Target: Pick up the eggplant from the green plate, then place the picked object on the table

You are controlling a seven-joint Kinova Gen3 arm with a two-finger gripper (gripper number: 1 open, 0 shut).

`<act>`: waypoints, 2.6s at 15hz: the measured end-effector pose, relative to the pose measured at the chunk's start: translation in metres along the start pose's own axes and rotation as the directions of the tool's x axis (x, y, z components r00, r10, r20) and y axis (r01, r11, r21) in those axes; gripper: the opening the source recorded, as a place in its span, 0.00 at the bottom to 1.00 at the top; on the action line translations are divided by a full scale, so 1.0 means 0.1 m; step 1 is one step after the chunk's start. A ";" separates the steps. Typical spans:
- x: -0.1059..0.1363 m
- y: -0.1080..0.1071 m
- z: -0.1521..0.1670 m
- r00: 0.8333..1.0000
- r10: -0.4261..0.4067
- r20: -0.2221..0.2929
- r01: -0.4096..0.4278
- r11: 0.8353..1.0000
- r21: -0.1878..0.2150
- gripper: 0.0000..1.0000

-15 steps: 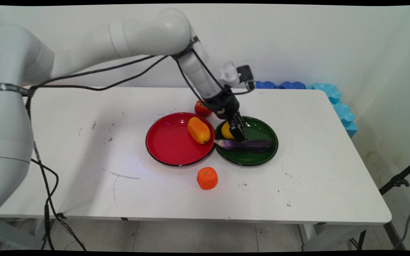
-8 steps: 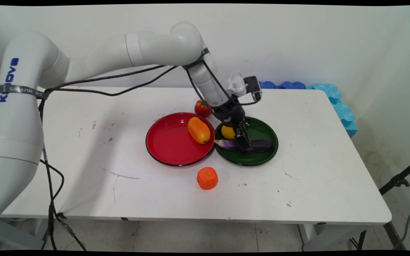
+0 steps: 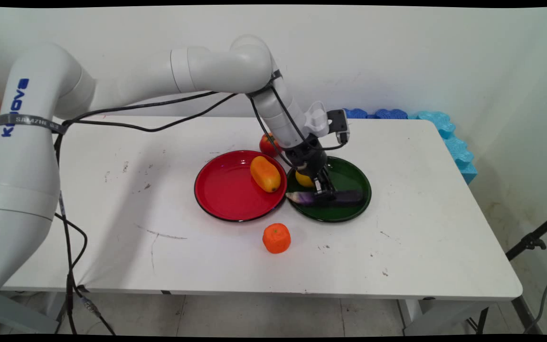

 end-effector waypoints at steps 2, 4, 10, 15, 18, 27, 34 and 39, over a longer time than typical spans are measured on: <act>0.00 0.04 -0.07 0.999 0.037 -0.003 -0.037 0.999 0.003 0.00; 0.01 0.09 -0.21 0.997 0.074 -0.014 -0.073 0.997 0.017 0.00; 0.13 0.21 -0.72 0.990 0.124 -0.066 -0.119 0.990 0.072 0.00; 0.19 0.45 -1.26 0.989 0.098 -0.110 -0.089 0.992 0.085 0.00; 0.11 0.70 -1.53 0.992 0.069 -0.108 -0.062 0.996 0.069 0.00; -0.60 1.46 -1.64 1.000 -0.029 0.013 0.029 1.000 -0.008 0.00; -0.99 1.72 -1.20 0.994 -0.103 0.038 0.104 0.994 -0.036 0.00; -1.09 1.72 -0.88 0.990 -0.136 0.031 0.137 0.990 -0.030 0.00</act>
